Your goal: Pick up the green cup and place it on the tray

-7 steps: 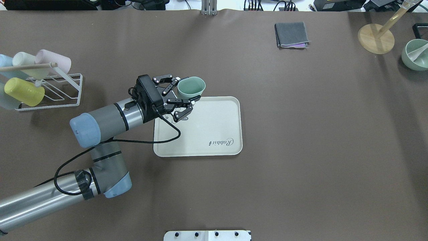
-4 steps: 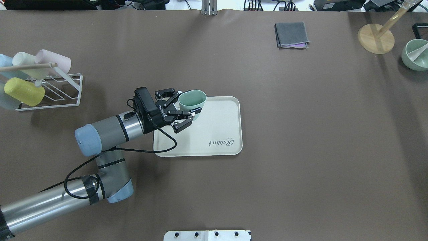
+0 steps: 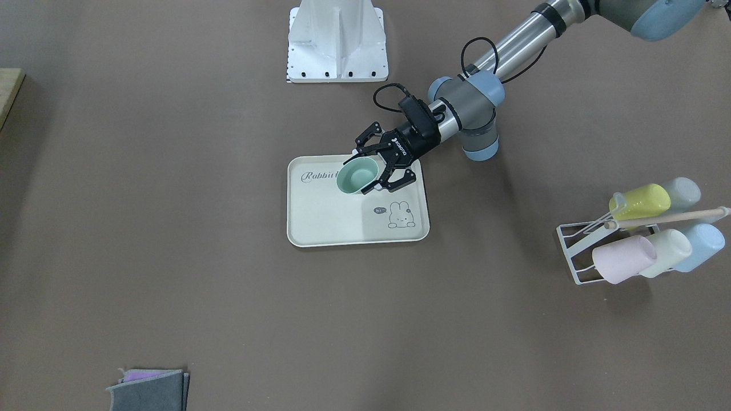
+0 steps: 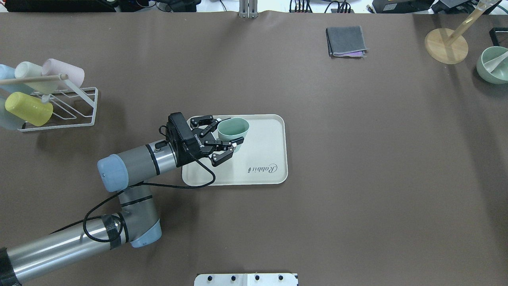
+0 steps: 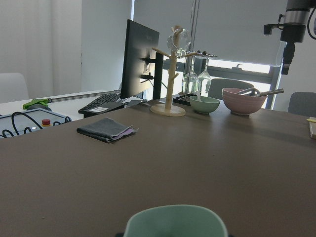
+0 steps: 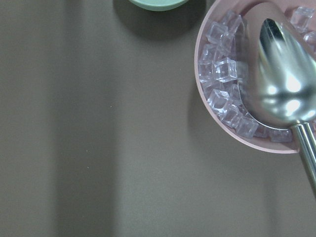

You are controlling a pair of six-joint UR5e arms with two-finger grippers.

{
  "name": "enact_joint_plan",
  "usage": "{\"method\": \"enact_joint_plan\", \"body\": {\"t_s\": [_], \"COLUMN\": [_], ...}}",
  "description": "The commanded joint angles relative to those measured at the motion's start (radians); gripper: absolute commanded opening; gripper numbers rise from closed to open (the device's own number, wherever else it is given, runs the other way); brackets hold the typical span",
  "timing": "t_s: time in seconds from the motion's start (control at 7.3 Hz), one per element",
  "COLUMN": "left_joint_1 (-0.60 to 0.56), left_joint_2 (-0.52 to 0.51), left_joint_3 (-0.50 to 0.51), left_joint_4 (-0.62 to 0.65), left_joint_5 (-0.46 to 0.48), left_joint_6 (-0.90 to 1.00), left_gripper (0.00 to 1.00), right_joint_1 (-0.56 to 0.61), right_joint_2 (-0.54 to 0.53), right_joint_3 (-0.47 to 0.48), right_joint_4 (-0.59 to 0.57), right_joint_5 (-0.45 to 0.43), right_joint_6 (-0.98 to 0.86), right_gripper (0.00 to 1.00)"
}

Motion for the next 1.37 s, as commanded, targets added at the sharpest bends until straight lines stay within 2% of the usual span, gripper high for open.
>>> {"method": "enact_joint_plan", "body": {"t_s": [0.0, 0.96, 1.1, 1.23], "left_joint_1": [0.001, 0.01, 0.009, 0.009], "left_joint_2": [-0.002, -0.019, -0.018, -0.01], "left_joint_3": [0.0, 0.033, 0.031, 0.028], "left_joint_4": [0.057, 0.116, 0.116, 0.114], "left_joint_5": [0.002, -0.002, -0.002, -0.002], "left_joint_6": [0.005, 0.008, 0.008, 0.014], "left_gripper": [0.35, 0.39, 0.99, 0.99], "right_joint_1": [0.0, 0.0, 0.0, 0.0], "right_joint_2": [0.001, -0.001, -0.001, -0.007], "right_joint_3": [0.0, -0.005, -0.005, -0.006], "right_joint_4": [0.0, 0.0, -0.001, -0.002], "right_joint_5": [-0.001, -0.001, -0.003, -0.003], "right_joint_6": [0.0, 0.0, 0.0, 0.0], "right_gripper": [1.0, 1.0, 1.0, 1.0]}}
